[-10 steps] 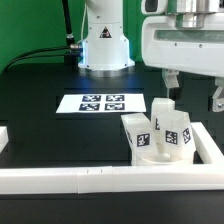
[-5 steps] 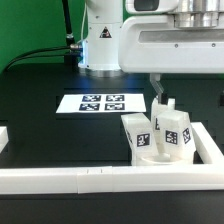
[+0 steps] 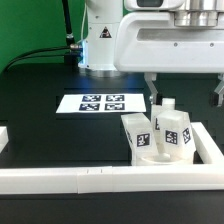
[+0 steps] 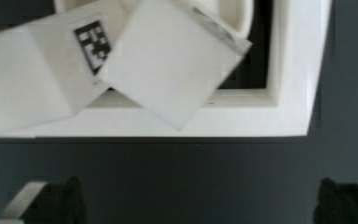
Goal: Assemble stool
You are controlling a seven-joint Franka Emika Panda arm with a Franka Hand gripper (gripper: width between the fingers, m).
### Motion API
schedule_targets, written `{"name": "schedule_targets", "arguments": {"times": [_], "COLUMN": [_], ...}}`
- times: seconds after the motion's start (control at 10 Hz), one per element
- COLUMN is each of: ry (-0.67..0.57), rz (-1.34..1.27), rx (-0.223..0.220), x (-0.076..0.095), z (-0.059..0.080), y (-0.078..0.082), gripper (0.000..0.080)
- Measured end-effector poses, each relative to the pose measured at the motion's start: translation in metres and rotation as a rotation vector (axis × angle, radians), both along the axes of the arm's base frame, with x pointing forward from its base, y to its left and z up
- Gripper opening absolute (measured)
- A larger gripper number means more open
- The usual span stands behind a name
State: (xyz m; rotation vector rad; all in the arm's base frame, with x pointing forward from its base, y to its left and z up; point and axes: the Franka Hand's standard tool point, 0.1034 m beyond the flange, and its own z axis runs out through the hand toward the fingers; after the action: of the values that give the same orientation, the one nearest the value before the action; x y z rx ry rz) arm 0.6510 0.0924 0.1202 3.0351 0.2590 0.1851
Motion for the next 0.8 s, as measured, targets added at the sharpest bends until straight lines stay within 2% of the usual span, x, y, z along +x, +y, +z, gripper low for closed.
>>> {"name": "schedule_targets", "arguments": {"times": [0.2,0.3,0.4,0.5,0.6,0.7,0.8], "ry": [-0.013,-0.031,-0.037,0.005,0.04,0.027,0.029], "rz": [0.207,0.202,0.162,0.202,0.242,0.309,0.289], "rx": [-0.022,0.003,0.071,0.081,0.085,0.053,0.053], "x": [0.003,0.002,-0.003,-0.006,-0.004,-0.001,-0.002], "z": [0.005,0.009,0.01,0.009,0.011,0.012,0.011], "y": [0.005,0.003,-0.007,-0.013,-0.016,-0.019,-0.02], "gripper": [0.0649,0.0649,0.0649,0.0649,0.0649,0.0649,0.0649]}}
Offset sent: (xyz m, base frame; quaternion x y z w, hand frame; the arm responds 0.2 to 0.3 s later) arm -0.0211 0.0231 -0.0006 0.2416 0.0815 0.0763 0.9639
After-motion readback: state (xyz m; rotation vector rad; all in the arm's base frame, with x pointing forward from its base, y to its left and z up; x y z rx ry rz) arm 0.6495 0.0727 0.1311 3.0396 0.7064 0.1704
